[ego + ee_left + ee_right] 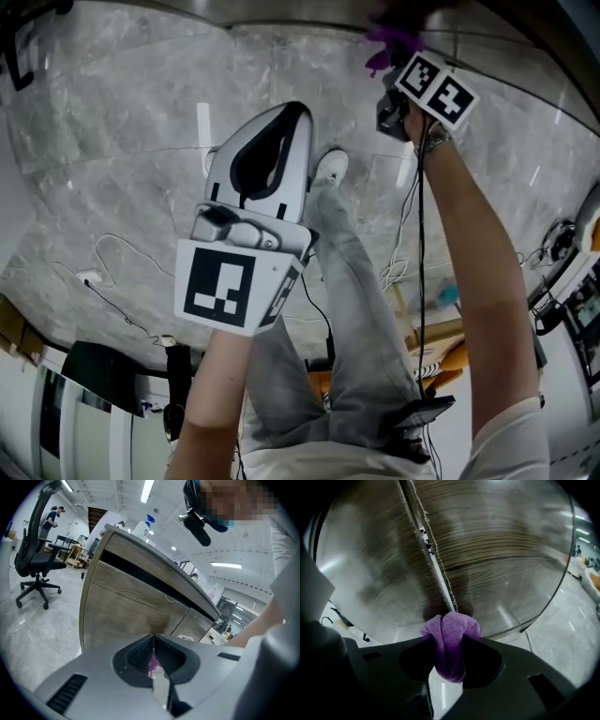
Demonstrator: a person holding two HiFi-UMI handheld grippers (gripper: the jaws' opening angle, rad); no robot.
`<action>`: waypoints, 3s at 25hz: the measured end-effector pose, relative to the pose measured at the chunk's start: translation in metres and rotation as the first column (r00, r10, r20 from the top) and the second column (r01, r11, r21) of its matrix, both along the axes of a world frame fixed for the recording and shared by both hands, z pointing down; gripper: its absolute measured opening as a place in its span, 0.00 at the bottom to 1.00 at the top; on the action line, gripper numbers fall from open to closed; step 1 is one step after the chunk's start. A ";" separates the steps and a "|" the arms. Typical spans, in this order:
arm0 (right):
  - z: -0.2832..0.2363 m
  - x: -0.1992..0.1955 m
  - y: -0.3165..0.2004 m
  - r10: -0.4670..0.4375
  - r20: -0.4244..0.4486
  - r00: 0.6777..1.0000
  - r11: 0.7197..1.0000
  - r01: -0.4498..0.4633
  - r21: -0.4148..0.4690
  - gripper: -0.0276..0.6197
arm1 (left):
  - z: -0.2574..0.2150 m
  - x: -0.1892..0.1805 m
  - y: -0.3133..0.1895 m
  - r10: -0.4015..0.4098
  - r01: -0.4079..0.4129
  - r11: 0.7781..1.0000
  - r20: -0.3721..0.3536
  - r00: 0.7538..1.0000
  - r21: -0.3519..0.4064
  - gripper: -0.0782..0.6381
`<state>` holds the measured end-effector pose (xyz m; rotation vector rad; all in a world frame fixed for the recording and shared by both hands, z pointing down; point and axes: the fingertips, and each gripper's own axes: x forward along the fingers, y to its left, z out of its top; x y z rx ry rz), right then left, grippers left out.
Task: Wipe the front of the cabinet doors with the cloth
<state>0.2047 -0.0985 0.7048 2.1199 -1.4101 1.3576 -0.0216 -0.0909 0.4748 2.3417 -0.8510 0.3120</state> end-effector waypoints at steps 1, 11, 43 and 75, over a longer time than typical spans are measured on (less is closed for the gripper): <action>0.000 -0.002 -0.004 -0.003 -0.007 1.000 1.000 0.003 0.001 0.26 | 0.003 -0.004 -0.002 0.007 -0.007 1.000 0.004 1.000 -0.003 0.13; -0.016 -0.070 -0.043 -0.032 -0.044 0.999 0.999 0.034 0.042 0.26 | 0.005 -0.063 -0.039 0.064 -0.064 0.998 0.007 0.998 0.001 0.13; -0.005 -0.281 -0.085 -0.423 0.099 0.901 0.905 0.415 0.095 0.26 | 0.007 -0.167 -0.044 -0.188 0.188 0.982 0.031 0.982 0.016 0.13; 0.146 -0.054 -0.044 -0.371 -0.138 0.918 0.906 0.326 -0.268 0.26 | 0.099 -0.137 -0.033 -0.274 0.274 0.962 -0.021 0.961 -0.019 0.13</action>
